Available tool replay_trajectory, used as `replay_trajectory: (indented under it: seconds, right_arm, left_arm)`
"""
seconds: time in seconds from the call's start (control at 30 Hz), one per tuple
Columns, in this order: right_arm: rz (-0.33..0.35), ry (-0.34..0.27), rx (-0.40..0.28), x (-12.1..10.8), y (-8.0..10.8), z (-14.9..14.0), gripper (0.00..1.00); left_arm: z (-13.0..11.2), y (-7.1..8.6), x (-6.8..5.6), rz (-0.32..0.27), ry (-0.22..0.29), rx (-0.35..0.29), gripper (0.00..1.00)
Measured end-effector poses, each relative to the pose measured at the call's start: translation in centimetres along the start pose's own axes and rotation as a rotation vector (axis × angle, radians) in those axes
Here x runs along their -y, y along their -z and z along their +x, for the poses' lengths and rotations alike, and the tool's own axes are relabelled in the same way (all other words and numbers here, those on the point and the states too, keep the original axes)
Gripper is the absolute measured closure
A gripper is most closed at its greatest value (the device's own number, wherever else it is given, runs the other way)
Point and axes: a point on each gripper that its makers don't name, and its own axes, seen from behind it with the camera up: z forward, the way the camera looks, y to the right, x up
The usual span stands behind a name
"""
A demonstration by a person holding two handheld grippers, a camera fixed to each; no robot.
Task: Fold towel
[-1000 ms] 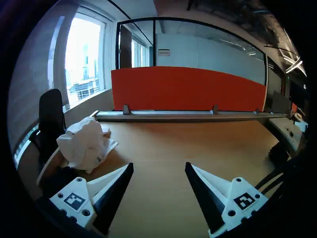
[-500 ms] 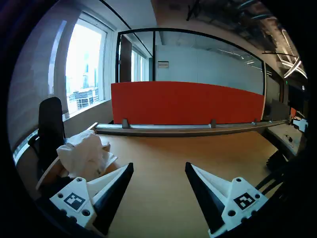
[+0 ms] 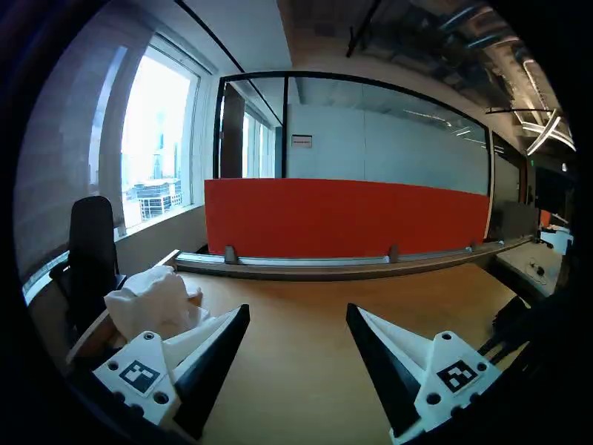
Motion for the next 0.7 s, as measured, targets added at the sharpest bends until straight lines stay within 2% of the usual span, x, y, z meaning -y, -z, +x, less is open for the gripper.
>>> replay_trajectory:
  seconds: [0.23,0.5,0.7]
  right_arm:
    - [0.01,0.002,-0.024,2.0,-0.3,1.2,0.06]
    - [0.0,0.013,-0.033,3.1,-0.5,1.9,0.06]
    - [-0.005,-0.006,-0.032,3.7,-0.7,2.1,0.06]
  left_arm:
    - [0.8,0.1,0.2,-0.001,-0.002,-0.027,0.03]
    - [1.0,0.2,0.4,-0.008,0.002,-0.04,0.03]
    - [1.3,0.3,0.4,-0.011,0.0,-0.057,0.03]
